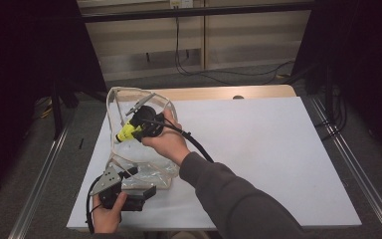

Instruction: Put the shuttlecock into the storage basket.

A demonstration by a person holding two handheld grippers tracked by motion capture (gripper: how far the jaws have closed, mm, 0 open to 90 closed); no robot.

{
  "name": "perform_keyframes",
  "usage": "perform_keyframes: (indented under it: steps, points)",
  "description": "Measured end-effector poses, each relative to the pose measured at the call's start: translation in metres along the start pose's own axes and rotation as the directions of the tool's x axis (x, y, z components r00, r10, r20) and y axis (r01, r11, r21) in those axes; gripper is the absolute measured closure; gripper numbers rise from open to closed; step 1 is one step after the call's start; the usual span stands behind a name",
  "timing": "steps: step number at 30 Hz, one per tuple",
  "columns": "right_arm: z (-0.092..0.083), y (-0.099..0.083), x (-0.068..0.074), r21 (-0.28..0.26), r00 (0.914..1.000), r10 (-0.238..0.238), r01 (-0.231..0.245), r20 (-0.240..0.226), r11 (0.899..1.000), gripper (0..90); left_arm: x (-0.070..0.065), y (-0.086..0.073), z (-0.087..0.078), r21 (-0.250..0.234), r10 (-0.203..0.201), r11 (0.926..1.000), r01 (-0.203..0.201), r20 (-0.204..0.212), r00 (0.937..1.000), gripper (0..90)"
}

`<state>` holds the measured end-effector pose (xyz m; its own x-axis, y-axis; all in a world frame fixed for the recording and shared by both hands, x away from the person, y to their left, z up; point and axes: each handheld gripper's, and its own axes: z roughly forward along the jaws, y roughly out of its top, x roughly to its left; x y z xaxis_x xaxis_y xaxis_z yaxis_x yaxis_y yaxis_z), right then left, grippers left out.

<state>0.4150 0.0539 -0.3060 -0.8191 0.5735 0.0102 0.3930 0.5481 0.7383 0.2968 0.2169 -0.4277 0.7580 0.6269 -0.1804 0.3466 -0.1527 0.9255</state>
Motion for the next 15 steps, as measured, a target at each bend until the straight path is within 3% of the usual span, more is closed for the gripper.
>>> perform_keyframes:
  steps: [15]
  points:
    - [0.0094,-0.0013,0.0028,0.016,1.0000,0.006,-0.006,-0.007,1.000,79.6,0.0011,0.0001,-0.0011,0.006,0.003,1.0000,-0.003,0.004,1.0000,2.1]
